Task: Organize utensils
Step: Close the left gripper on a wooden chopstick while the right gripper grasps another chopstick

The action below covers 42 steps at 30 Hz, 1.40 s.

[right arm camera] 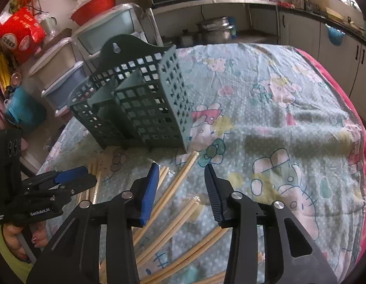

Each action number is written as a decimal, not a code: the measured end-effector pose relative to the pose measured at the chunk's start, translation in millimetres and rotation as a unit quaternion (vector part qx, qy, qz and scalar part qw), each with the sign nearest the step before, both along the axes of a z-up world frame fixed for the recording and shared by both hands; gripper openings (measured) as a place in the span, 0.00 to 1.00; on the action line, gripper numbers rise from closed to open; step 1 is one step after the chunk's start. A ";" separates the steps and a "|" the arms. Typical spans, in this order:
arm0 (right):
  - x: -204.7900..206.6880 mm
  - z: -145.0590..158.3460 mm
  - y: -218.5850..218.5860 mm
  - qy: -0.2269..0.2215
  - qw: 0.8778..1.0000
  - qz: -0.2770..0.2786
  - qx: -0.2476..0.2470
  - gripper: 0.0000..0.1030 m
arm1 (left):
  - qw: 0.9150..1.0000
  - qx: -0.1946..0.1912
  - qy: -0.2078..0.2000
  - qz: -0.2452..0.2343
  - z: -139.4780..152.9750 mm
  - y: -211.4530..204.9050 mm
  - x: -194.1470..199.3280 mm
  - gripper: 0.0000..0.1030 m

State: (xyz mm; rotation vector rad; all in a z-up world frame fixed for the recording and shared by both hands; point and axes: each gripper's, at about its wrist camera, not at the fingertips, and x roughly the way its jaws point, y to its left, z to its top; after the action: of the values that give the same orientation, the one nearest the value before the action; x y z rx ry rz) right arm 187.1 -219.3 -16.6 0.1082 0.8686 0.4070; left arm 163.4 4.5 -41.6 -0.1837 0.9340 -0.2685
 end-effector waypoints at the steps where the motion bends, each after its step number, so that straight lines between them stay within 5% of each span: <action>1: 2.9 -1.5 -0.7 0.006 1.000 0.000 0.001 0.35 | 1.000 0.001 0.005 -0.001 -1.2 -0.8 2.2 0.44; 10: 34.3 -20.4 -3.8 0.061 0.998 -0.018 0.006 0.29 | 0.999 0.007 0.038 -0.017 -9.5 -13.0 20.2 0.41; 18: 58.2 -39.0 0.5 0.107 0.994 -0.015 0.026 0.24 | 0.998 0.031 0.058 -0.021 -17.9 -27.2 31.3 0.24; 31: 56.3 -39.8 12.1 0.094 0.996 -0.008 -0.008 0.14 | 0.997 0.042 0.056 -0.017 -19.7 -41.6 48.0 0.05; 42: 34.8 -11.6 -19.7 0.076 0.994 -0.003 0.073 0.07 | 1.000 0.000 0.005 -0.022 19.5 -44.2 33.9 0.03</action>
State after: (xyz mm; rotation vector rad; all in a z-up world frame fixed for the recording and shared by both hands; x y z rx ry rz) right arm 221.9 -239.0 -28.2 0.2804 0.9882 0.4601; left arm 197.3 -39.7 -22.1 -0.1642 0.9482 -0.3091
